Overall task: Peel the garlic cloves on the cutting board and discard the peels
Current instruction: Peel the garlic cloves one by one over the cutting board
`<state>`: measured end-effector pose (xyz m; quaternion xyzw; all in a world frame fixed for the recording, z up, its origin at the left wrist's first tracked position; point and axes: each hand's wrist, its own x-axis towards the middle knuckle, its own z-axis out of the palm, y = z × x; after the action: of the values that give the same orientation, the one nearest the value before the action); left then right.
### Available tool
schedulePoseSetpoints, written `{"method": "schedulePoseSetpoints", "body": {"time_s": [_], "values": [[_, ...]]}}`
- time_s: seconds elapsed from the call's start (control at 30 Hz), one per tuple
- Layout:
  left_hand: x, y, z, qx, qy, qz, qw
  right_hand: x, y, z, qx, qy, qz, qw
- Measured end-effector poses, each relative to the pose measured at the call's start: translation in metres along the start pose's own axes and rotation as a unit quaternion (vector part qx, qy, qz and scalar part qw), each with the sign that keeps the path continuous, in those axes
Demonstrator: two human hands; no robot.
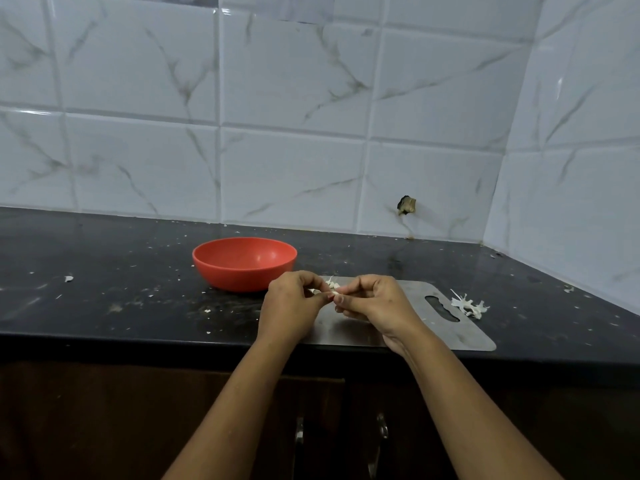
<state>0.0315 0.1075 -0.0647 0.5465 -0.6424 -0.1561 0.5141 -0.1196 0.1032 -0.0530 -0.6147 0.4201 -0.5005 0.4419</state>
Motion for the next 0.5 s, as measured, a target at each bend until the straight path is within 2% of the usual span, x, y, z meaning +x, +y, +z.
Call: {"method": "schedulePoseSetpoints", "body": {"time_s": [0.17, 0.37, 0.5], "values": [[-0.0024, -0.0003, 0.001, 0.054, -0.03, 0.027, 0.998, -0.0023, -0.001, -0.0015, 0.007, -0.014, -0.006, 1.0], [-0.0011, 0.0022, 0.0057, 0.088, -0.036, 0.04, 0.995, -0.0002, 0.0016, 0.0008, 0.037, 0.009, -0.006, 0.999], [-0.0013, 0.0038, 0.005, 0.06, -0.042, 0.048, 0.996, 0.0013, 0.0019, -0.0006, 0.056, 0.042, -0.003, 0.998]]}}
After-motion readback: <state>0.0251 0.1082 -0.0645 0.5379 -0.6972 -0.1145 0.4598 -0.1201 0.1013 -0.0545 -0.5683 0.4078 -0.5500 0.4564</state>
